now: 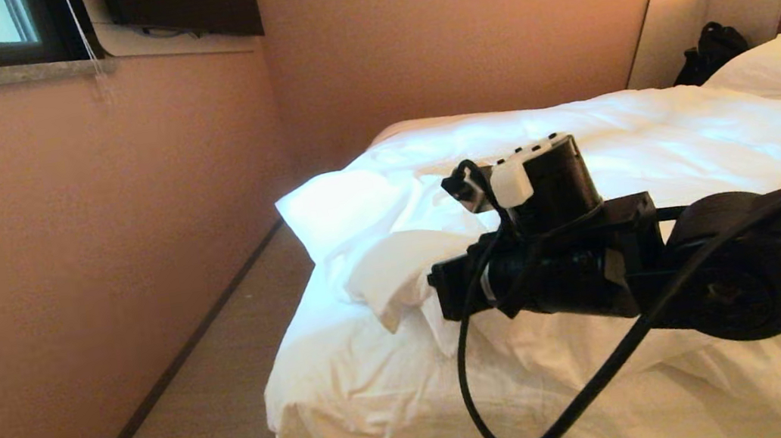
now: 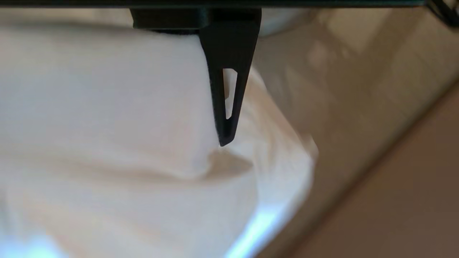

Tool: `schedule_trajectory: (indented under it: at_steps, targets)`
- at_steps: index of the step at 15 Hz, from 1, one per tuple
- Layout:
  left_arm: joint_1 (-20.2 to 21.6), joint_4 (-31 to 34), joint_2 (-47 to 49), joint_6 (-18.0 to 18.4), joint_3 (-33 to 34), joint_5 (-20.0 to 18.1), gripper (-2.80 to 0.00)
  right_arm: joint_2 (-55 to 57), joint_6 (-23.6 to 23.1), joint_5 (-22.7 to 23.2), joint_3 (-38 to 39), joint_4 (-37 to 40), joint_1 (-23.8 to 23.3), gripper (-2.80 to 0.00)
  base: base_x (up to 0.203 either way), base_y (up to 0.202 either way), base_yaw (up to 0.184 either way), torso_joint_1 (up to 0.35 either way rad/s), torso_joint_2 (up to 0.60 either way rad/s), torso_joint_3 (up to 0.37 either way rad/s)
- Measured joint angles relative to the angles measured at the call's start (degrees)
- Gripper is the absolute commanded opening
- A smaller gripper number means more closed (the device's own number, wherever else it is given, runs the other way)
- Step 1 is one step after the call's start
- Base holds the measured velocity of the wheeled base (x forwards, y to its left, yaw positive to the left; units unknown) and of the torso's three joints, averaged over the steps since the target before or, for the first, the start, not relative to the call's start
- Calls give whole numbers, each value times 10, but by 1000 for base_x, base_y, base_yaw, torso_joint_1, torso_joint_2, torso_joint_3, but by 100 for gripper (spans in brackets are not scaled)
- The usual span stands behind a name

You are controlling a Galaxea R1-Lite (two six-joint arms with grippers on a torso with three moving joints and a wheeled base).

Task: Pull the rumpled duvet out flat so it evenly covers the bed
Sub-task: Flatten the corners of the folded blanket

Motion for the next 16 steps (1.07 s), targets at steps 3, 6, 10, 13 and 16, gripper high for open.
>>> schedule_trajectory:
  at_steps: [3,6,10,13,16]
  targets:
    - [0,1,0,0,0,0,-280,8,-1,-7,-23,-59,2,-280,0,0,0,0,0,0]
    - [0,0,0,0,0,0,-280,12,-6,-22,-32,-108,-7,-280,0,0,0,0,0,0]
    - [0,1,0,0,0,0,-280,32,-32,-56,-43,-174,-46,-280,0,0,0,0,0,0]
    - [0,0,0,0,0,0,-280,44,-57,-77,-46,-220,-90,-280,0,0,0,0,0,0]
    - [0,1,0,0,0,0,-280,53,-79,-79,-49,-251,-127,-280,0,0,0,0,0,0]
